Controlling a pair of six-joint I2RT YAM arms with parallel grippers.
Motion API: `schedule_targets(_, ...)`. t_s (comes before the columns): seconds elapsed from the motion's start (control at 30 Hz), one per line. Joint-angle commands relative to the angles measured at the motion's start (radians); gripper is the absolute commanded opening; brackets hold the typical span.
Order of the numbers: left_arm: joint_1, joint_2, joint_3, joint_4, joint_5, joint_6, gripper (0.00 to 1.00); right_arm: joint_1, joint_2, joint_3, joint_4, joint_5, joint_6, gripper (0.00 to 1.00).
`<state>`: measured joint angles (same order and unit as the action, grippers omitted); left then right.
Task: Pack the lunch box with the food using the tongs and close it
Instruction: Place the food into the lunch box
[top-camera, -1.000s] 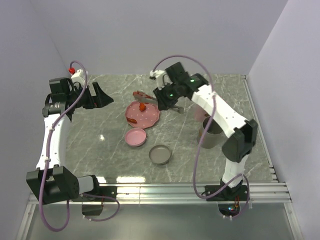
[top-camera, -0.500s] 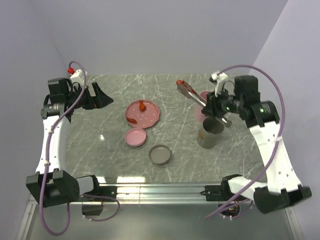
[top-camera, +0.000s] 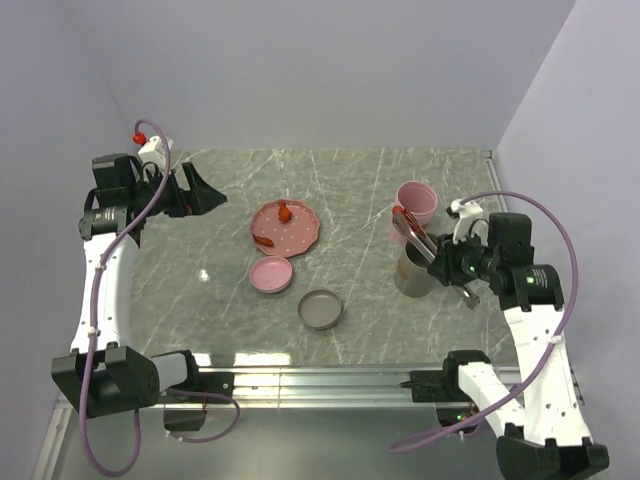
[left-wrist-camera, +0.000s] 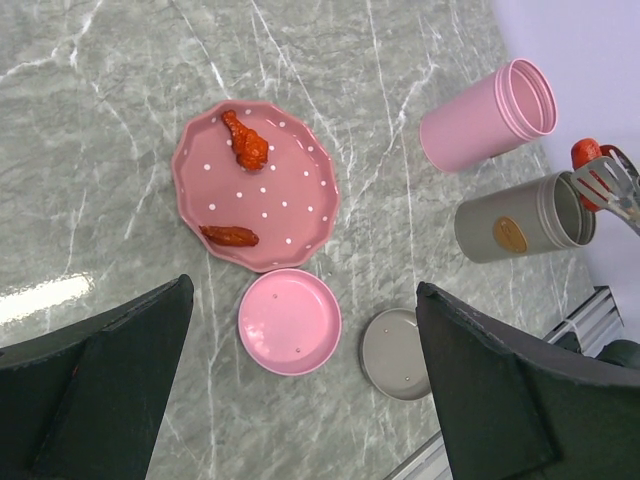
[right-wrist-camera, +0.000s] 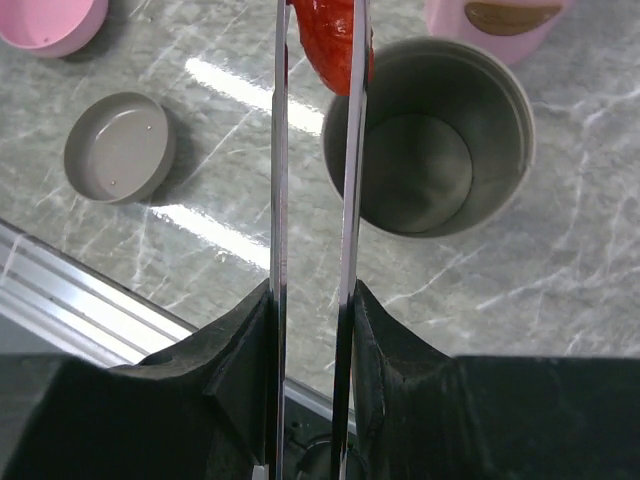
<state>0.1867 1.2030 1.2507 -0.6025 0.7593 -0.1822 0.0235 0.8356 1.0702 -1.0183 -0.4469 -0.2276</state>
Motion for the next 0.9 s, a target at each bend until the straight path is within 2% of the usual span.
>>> schedule_targets(0.0,0.003,-0.037,0.027,0.036,0.038,-0.019,0.99,-0.048,-0.047,-0.009,0.050,0.013,0.017,0.23)
schedule_targets(0.27,0.003,-0.045,0.038,0.030,0.041,-0.017,0.99,-0.140,-0.073,0.007,0.029,0.037,0.010,0.22)
schedule_targets(0.6,0.003,-0.052,0.012,0.055,0.052,-0.031,0.99,-0.151,-0.026,0.089,-0.160,0.042,-0.133,0.22)
schedule_targets(0.87,0.003,-0.056,-0.001,0.067,0.052,-0.034,0.99,-0.152,-0.027,0.073,-0.152,0.048,-0.142,0.27)
